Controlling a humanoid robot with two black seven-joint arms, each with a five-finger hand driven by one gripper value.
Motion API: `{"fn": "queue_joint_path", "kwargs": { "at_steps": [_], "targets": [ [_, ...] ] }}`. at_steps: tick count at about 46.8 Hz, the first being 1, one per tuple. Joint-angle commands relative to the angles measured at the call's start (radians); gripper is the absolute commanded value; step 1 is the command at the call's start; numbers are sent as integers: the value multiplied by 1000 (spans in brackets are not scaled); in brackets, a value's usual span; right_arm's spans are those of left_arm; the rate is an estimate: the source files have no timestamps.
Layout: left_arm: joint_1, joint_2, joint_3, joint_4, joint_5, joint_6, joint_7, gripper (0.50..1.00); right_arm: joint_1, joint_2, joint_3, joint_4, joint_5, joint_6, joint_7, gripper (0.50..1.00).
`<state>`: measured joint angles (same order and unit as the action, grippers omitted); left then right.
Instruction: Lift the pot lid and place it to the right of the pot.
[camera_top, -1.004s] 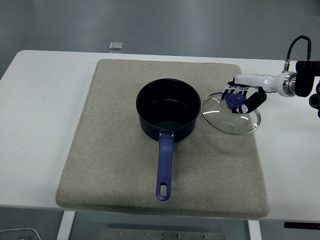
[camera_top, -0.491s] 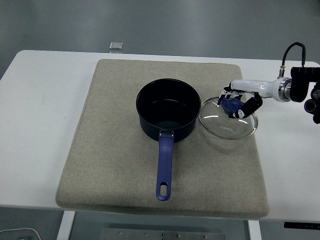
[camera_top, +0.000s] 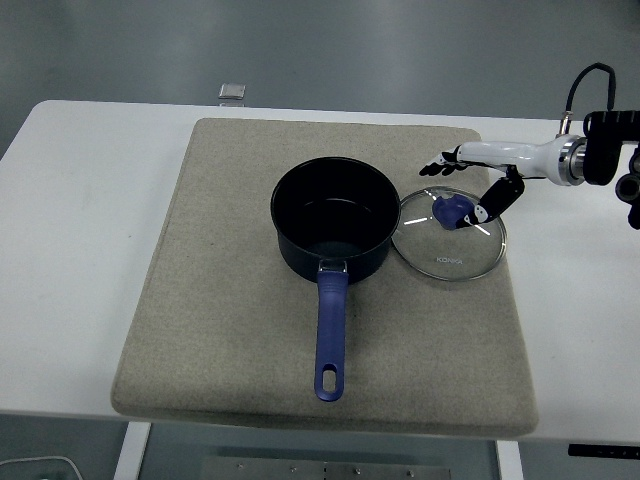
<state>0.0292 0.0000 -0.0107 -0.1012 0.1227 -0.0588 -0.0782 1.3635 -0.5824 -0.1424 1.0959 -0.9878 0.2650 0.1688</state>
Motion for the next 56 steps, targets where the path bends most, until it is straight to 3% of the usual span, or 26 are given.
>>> {"fn": "queue_joint_path", "kwargs": {
  "at_steps": [1, 10, 32, 45, 52, 56],
  "targets": [
    [0, 0, 0, 0, 0, -1, 0, 1000, 0, -2, 29, -2, 1, 23, 0, 891],
    [0, 0, 0, 0, 0, -1, 0, 1000, -3, -2, 102, -16, 63, 75, 3, 891],
    [0, 0, 0, 0, 0, -1, 0, 1000, -35, 18, 218, -163, 495, 63, -12, 889],
    [0, 0, 0, 0, 0, -1, 0, 1000, -86, 93, 228, -304, 810, 63, -40, 889],
    [0, 0, 0, 0, 0, 0, 0, 1000, -121, 133, 299, -366, 913, 65, -45, 889],
    [0, 0, 0, 0, 0, 0, 0, 1000, -126, 154, 345, -384, 963, 62, -74, 889]
  ]
}}
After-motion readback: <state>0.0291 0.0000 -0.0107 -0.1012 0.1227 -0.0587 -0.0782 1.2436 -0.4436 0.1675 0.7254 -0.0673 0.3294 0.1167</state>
